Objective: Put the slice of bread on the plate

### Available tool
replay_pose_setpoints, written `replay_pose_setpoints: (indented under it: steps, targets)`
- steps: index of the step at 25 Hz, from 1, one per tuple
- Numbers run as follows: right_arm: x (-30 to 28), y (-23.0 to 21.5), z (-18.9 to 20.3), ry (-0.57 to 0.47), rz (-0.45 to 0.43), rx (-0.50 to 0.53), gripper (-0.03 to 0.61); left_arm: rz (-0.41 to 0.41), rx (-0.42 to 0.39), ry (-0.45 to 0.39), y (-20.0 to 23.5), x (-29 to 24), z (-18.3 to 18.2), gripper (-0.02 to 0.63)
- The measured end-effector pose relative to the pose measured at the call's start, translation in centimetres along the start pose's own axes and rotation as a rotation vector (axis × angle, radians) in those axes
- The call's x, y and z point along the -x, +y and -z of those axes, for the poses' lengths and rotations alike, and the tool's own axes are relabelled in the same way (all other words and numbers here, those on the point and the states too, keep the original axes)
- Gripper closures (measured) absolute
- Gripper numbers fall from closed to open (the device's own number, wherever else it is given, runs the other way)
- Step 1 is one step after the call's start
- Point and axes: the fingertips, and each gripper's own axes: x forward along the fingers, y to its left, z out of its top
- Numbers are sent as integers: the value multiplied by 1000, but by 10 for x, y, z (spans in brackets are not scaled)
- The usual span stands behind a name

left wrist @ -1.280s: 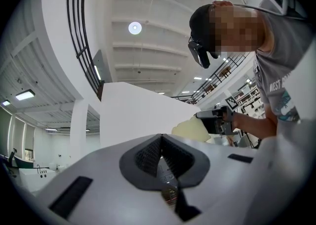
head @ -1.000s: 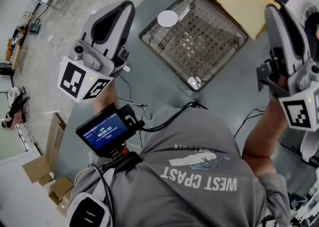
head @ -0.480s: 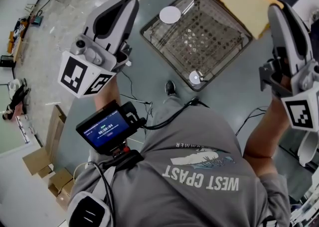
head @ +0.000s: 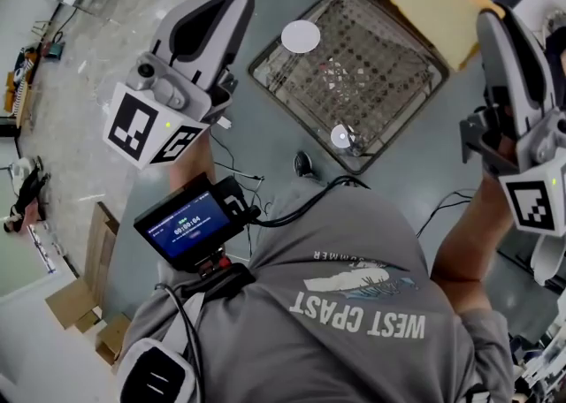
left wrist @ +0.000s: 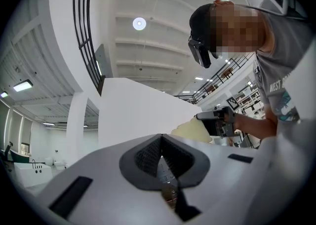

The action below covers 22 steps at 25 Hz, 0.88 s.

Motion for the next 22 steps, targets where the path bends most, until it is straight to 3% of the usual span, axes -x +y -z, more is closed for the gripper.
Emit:
replay_pose_setpoints:
  steps: [4, 9, 13, 18, 22]
  targets:
    - [9, 5, -4, 9, 29, 9, 497, 24, 12, -16, -4, -1, -4, 606]
    - [-21, 22, 10, 27, 66, 22, 495, 59, 43, -39, 28, 12, 12, 606]
    - [-47, 6, 12, 37, 89, 34, 497, 86, 64, -53, 56, -7, 22, 606]
    - [-52, 18, 11, 49, 97, 40, 497, 112, 81, -67, 59, -5, 23, 607]
    - [-42, -7, 18, 51, 81, 33, 495, 96, 88, -62, 49, -31, 37, 606]
